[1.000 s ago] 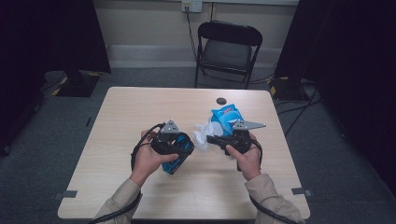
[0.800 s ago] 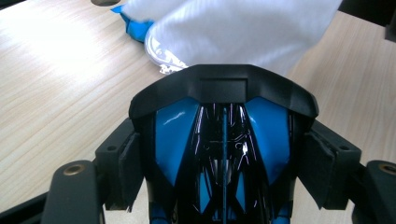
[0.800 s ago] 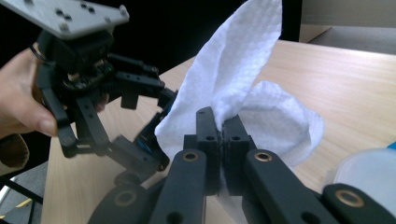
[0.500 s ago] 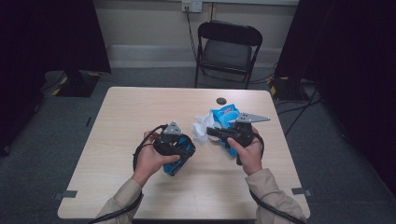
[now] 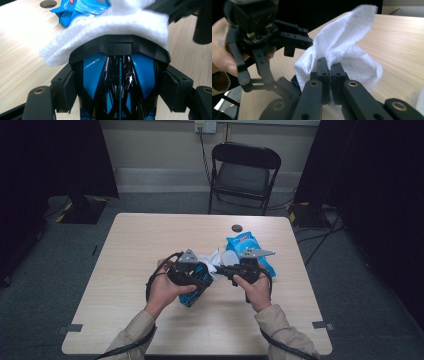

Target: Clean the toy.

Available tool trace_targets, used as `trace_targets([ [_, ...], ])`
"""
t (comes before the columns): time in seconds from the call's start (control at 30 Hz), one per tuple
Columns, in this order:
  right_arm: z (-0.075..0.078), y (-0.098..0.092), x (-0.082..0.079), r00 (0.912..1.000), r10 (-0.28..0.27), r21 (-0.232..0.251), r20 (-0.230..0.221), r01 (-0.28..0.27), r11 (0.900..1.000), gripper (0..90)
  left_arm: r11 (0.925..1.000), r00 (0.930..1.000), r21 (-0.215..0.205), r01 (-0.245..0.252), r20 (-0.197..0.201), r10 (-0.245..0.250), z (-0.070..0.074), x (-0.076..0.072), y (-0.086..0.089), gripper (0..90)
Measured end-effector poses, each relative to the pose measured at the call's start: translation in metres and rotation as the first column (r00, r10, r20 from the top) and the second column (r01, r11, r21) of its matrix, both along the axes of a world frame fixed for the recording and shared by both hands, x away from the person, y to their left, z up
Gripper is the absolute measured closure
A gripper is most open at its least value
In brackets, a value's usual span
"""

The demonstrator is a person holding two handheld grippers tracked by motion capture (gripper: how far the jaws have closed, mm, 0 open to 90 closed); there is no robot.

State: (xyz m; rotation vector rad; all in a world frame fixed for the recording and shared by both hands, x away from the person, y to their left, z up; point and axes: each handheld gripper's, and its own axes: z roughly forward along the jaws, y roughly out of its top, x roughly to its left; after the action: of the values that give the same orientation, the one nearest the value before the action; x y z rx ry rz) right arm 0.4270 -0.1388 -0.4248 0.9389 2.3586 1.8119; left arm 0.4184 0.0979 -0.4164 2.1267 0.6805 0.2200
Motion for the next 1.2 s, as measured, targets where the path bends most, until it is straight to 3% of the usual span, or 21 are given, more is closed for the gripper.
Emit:
trace_targets([
  [0.4, -0.002, 0.009, 0.000, 0.9999, 0.004, -0.044, 0.015, -0.004, 0.999, 88.9, 0.9998, 0.9999, 0.018, -0.013, 0.001, 0.013, -0.002, 0.001, 0.002, 25.3],
  [0.53, -0.004, 0.006, -0.002, 0.9999, 0.012, -0.025, 0.012, -0.011, 1.000, 88.9, 0.9995, 0.9997, 0.024, -0.023, 0.008, 0.022, -0.001, 0.001, 0.003, 25.3],
  [1.2, -0.024, -0.001, -0.013, 0.9987, 0.048, -0.038, -0.019, -0.049, 0.998, 88.9, 0.9982, 0.9980, -0.016, -0.058, 0.022, 0.059, 0.009, 0.005, 0.009, 25.3],
])
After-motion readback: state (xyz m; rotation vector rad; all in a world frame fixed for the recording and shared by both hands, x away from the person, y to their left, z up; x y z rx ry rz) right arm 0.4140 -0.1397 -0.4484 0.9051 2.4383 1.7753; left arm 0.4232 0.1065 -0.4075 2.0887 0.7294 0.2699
